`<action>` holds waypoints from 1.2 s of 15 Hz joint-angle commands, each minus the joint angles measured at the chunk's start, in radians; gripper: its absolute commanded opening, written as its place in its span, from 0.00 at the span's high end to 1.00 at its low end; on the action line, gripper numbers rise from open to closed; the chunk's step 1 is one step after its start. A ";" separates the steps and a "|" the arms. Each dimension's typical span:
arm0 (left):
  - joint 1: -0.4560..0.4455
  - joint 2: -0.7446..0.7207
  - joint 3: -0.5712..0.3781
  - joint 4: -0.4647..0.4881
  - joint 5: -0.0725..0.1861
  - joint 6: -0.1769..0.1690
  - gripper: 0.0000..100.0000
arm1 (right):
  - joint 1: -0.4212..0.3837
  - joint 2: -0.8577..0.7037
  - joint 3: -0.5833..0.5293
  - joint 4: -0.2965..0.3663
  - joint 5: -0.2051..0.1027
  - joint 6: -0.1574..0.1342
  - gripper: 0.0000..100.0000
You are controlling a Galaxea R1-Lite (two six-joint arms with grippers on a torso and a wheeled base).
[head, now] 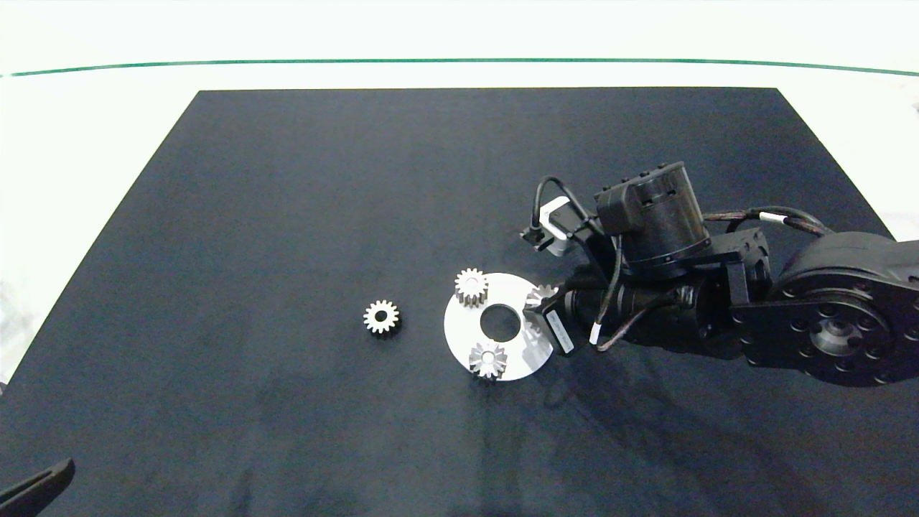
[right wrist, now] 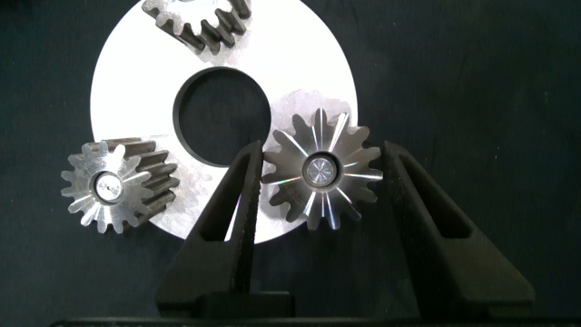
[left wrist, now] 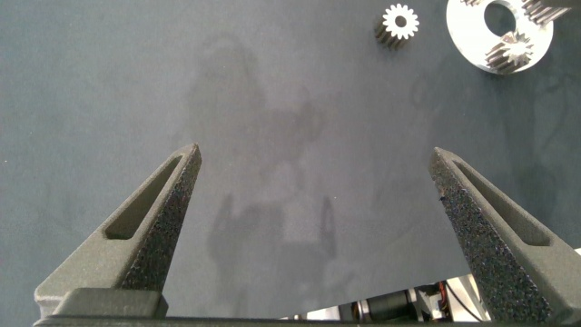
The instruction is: Remove an incorrectly installed larger gear and replace it with the correct smaller gear
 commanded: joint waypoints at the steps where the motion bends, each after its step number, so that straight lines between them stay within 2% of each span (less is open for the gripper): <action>1: 0.000 0.001 0.000 0.002 0.001 0.000 0.00 | 0.000 -0.008 0.002 0.004 -0.002 0.000 0.78; 7: 0.000 0.000 0.001 0.002 0.001 0.000 0.00 | 0.000 -0.008 0.002 0.020 -0.002 0.008 0.78; 8: 0.000 0.000 0.003 0.004 0.001 0.000 0.00 | 0.000 -0.008 0.000 0.018 0.000 0.011 0.00; 18: 0.001 -0.004 0.006 0.004 0.001 0.000 0.00 | -0.003 -0.003 0.000 0.027 -0.002 0.011 0.00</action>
